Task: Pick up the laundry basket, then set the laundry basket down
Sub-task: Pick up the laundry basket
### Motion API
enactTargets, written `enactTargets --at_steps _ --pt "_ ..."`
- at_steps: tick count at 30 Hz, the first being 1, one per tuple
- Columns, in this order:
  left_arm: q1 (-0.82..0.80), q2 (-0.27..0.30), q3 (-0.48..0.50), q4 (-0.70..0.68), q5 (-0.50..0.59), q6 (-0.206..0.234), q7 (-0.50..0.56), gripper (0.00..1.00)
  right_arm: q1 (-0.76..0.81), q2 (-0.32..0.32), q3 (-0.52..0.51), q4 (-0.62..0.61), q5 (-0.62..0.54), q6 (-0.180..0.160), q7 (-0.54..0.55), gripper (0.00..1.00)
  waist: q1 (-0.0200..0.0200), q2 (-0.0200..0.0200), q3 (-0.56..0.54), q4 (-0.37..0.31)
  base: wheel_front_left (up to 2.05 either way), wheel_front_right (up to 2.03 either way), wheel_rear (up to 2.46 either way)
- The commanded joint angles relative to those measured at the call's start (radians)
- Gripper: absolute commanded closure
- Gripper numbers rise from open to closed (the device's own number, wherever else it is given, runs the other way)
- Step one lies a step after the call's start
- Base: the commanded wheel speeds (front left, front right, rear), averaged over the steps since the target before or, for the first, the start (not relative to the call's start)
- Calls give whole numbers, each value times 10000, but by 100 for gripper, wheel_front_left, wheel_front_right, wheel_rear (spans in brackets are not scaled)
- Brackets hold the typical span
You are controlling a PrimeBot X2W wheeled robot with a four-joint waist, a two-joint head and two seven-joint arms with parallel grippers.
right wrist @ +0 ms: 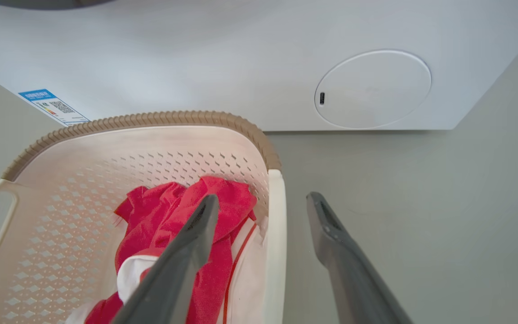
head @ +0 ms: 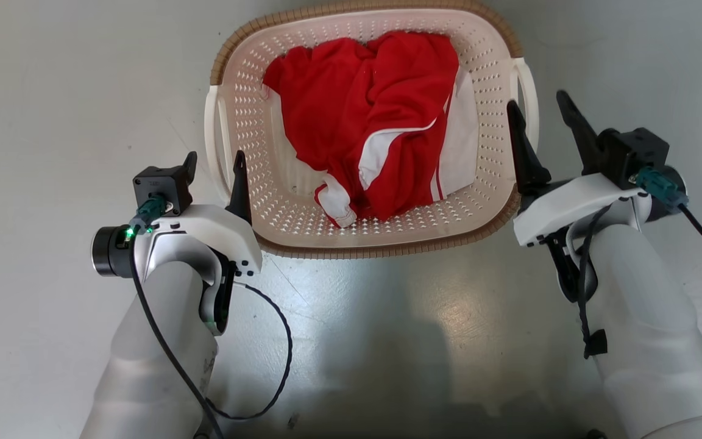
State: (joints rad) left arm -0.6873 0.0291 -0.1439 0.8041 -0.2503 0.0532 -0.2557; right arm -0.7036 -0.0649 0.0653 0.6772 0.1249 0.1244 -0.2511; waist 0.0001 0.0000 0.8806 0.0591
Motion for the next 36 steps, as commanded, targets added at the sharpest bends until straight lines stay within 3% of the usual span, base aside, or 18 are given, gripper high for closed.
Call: enactTargets --at_steps 1,22,36 --pt "11 212 169 8 -112 103 -61 0 150 147 160 102 66 63 -107 0 -1 0 94 17 0 0 0" --pt "-1113 212 -1085 1678 -1008 -120 -61 0 -958 147 234 2638 286 63 -107 0 -1 0 760 235 0 0 0" --pt "-1443 212 -1716 2093 -1345 -27 -61 0 -1160 147 830 2827 641 63 -107 0 -1 0 802 293 0 0 0"
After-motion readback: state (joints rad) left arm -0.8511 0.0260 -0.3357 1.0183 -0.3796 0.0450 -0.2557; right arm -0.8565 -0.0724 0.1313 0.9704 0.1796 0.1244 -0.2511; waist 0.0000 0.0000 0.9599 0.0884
